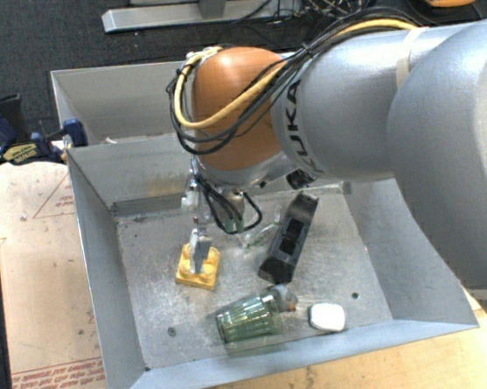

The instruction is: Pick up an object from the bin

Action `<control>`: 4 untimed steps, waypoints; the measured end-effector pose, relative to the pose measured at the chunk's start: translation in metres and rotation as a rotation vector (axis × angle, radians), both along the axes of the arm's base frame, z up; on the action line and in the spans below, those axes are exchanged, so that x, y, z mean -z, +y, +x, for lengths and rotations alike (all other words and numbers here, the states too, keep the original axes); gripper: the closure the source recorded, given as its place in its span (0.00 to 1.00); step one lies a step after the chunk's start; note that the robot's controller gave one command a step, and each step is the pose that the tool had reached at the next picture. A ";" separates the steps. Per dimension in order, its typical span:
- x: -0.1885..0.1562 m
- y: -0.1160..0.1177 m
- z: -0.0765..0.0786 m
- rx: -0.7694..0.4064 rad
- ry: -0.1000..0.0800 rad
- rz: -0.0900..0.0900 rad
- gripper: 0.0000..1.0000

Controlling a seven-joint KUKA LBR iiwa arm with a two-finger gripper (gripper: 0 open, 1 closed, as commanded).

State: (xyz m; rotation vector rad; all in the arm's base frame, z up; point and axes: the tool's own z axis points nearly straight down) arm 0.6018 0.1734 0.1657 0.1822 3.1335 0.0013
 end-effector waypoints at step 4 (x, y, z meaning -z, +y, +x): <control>-0.057 -0.047 -0.005 -0.181 -0.003 0.000 1.00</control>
Offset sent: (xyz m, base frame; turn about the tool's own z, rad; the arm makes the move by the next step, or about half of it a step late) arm -0.0036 -0.0327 -0.0957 -0.0257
